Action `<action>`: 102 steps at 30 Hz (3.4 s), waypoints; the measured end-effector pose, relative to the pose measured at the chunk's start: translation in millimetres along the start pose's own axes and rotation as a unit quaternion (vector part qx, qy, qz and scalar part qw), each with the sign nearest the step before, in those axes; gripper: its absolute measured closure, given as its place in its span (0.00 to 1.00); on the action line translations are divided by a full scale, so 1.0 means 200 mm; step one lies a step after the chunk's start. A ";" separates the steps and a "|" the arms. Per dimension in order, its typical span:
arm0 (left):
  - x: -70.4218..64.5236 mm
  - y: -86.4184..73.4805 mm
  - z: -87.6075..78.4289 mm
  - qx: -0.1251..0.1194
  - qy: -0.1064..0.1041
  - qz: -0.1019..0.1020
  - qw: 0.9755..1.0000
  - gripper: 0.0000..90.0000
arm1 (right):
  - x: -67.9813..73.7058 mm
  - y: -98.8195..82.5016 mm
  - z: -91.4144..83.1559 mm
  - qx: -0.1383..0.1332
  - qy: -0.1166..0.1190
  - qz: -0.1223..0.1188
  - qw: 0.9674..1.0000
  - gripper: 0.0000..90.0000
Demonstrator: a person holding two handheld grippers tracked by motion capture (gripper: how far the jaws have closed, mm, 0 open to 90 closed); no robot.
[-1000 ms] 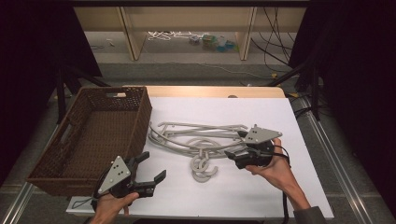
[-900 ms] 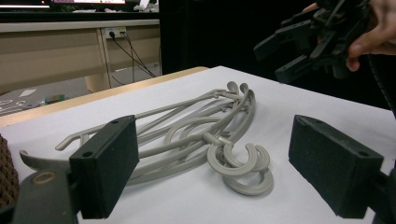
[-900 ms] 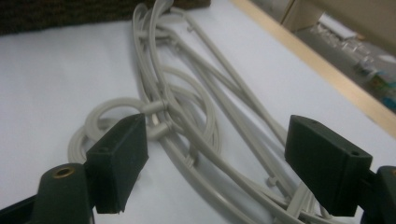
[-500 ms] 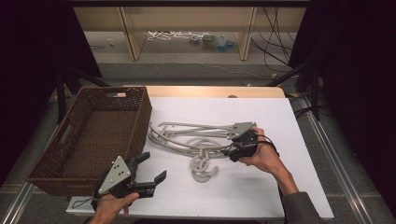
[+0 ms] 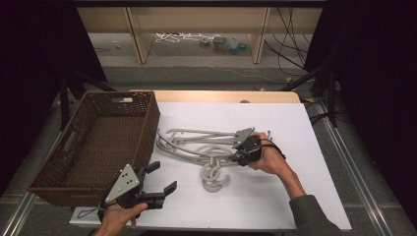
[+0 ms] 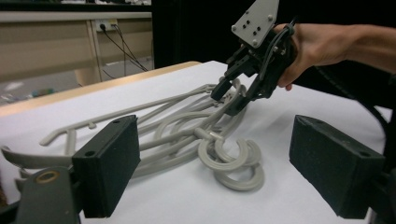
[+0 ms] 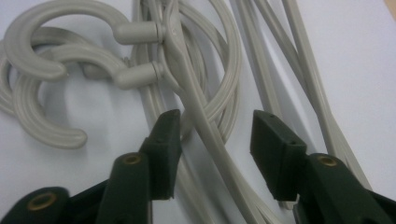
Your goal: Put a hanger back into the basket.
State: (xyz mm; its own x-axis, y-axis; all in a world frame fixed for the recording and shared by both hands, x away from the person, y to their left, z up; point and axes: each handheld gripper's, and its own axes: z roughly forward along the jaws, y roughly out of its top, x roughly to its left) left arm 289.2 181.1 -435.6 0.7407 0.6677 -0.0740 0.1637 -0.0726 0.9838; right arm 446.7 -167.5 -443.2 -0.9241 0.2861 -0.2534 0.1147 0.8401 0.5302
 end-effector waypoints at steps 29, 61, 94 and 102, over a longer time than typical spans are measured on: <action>-0.01 0.00 0.00 0.010 0.003 0.019 1.000 0.18 | -0.02 -0.04 0.04 0.022 0.004 -0.140 0.990 0.90; -0.09 0.01 0.04 0.032 0.027 0.085 0.995 0.19 | 0.06 -0.01 -0.34 -0.054 -0.040 -0.148 0.987 0.92; -0.10 0.12 0.48 0.123 0.037 0.314 0.941 0.38 | 0.29 -0.03 -0.55 -0.096 -0.014 -0.158 0.983 0.92; -0.10 0.13 0.53 0.134 -0.010 0.339 0.931 0.52 | 0.31 -0.03 -0.54 -0.102 -0.001 -0.163 0.981 0.92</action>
State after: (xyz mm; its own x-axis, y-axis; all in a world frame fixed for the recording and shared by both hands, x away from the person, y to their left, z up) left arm 347.5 87.2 -426.6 0.7443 0.3870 0.5443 -0.1917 -0.6569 0.7292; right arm 349.5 -204.2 -374.0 -0.8992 0.0184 -0.4372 -0.2620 0.7776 0.5715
